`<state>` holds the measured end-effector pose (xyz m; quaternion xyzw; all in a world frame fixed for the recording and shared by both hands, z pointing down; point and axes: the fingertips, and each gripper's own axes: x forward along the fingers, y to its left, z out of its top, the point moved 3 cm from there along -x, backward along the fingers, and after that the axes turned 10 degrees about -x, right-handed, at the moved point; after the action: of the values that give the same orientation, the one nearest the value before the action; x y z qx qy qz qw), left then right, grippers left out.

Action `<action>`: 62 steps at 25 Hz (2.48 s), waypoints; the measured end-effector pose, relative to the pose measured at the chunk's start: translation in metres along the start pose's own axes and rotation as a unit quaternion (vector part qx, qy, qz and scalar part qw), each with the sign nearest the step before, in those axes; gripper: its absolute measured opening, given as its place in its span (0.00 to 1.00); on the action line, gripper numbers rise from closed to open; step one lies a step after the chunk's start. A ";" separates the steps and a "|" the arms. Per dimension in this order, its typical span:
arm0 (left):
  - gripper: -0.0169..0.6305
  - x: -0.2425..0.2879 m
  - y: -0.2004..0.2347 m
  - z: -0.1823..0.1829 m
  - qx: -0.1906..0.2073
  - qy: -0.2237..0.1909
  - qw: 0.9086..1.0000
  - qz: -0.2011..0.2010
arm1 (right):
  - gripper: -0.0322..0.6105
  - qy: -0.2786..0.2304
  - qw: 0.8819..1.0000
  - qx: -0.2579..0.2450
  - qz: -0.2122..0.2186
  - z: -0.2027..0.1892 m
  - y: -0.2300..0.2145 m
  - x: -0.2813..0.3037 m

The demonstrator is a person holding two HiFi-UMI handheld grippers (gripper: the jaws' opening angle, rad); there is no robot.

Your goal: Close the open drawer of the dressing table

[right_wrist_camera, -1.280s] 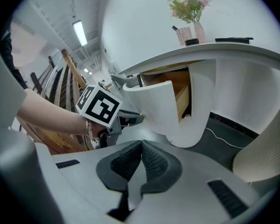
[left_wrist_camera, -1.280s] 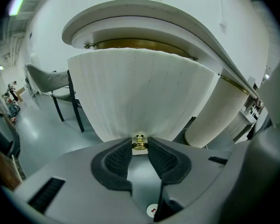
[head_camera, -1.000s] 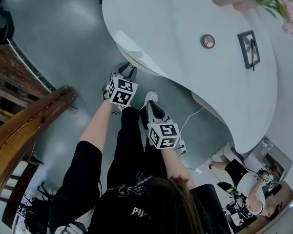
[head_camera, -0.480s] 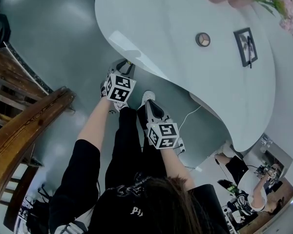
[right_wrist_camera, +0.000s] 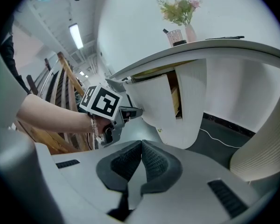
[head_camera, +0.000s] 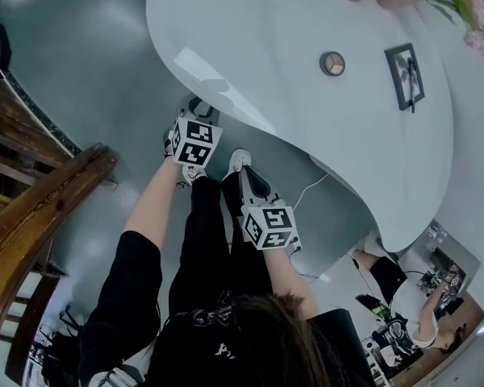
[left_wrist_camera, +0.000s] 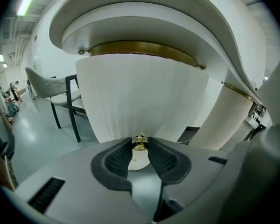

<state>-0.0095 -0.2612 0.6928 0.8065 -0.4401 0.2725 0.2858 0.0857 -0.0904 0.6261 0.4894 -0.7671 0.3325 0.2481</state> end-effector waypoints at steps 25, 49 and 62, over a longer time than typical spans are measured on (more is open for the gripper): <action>0.21 0.033 -0.002 0.032 -0.040 -0.085 0.996 -0.014 | 0.09 -0.098 0.993 0.038 -0.048 0.050 -0.052 0.018; 0.33 -0.025 -0.008 0.000 -0.115 -0.027 0.993 -0.009 | 0.09 -0.105 0.994 0.036 0.001 0.049 -0.019 -0.023; 0.33 -0.177 -0.082 0.038 -0.128 -0.095 0.987 -0.008 | 0.09 -0.133 0.991 -0.001 0.001 0.078 -0.014 -0.096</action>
<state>-0.0132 -0.1529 0.5261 0.7892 -0.4897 0.1340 0.3455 0.1326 -0.0971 0.5105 0.5285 -0.7939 0.2641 0.1441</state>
